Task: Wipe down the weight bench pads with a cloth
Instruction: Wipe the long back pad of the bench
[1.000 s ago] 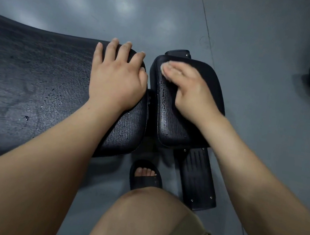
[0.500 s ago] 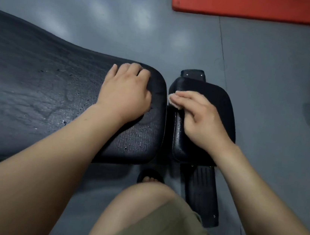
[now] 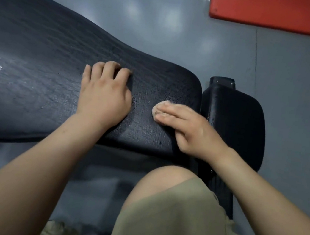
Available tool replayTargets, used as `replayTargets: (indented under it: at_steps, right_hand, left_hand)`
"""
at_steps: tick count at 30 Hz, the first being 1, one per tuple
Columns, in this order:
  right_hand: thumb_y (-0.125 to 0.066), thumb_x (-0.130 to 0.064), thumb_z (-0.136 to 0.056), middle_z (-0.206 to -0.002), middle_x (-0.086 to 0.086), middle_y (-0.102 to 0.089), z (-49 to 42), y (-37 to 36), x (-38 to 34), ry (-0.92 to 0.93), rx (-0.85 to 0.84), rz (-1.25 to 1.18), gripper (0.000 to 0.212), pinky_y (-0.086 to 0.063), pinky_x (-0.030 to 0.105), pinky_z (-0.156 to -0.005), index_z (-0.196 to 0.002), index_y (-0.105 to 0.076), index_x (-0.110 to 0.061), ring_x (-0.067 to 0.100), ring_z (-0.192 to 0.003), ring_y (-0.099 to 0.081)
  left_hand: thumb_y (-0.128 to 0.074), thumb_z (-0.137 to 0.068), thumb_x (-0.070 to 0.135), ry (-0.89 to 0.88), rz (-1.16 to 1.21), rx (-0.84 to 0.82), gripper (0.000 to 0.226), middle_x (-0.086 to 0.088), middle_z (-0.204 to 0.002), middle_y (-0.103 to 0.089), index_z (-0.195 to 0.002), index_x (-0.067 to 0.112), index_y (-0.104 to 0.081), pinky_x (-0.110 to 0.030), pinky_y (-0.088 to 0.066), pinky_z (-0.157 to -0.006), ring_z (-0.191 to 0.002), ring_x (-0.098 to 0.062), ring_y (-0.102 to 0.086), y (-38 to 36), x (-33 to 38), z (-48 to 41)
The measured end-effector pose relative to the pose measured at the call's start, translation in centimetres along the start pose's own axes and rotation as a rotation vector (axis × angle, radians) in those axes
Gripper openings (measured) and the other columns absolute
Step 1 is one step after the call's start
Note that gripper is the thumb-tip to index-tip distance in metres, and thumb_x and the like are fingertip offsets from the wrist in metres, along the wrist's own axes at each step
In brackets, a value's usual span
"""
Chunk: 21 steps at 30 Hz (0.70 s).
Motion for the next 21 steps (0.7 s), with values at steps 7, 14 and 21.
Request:
replayTargets:
  at_steps: [7,14,21]
  right_hand:
    - [-0.045,0.013,-0.082,-0.134,0.015,-0.063,-0.3,3.1,7.0,-0.408,0.342,0.113,0.046,-0.043,0.034,-0.112,-0.121,-0.068,0.003,0.028,-0.125,-0.060]
    - [-0.050,0.020,-0.079,-0.127,0.015,-0.067,-1.4,0.7,0.9,-0.105,0.216,0.063,0.046,-0.046,0.037,-0.109,-0.116,-0.071,0.003,0.030,-0.120,-0.063]
    - [-0.050,0.010,-0.082,-0.125,0.010,-0.069,-7.1,1.2,3.4,-0.241,0.276,0.102,0.041,-0.044,0.029,-0.109,-0.113,-0.074,-0.002,0.026,-0.120,-0.063]
  left_hand:
    - [-0.043,-0.095,0.035,0.004,-0.001,-0.028,0.048,-0.005,-0.149,-0.043,-0.143,0.030,-0.049,-0.061,-0.014,-0.121,-0.139,-0.035,-0.031,-1.5,-0.9,0.8]
    - [-0.041,-0.094,0.036,0.006,-0.017,0.000,0.047,-0.003,-0.147,-0.044,-0.140,0.030,-0.050,-0.061,-0.017,-0.119,-0.137,-0.033,-0.033,-1.4,-1.0,0.8]
    - [-0.046,-0.098,0.038,-0.040,0.041,-0.072,0.047,-0.002,-0.151,-0.044,-0.143,0.029,-0.051,-0.056,-0.015,-0.122,-0.141,-0.029,-0.032,-0.9,-1.7,0.8]
Point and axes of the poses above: each hand's wrist, its own z-axis away from the middle knuckle, its own y-axis out of the back of the hand, x = y × z, the point moved 9 cm from there along -z, towards the middle knuckle
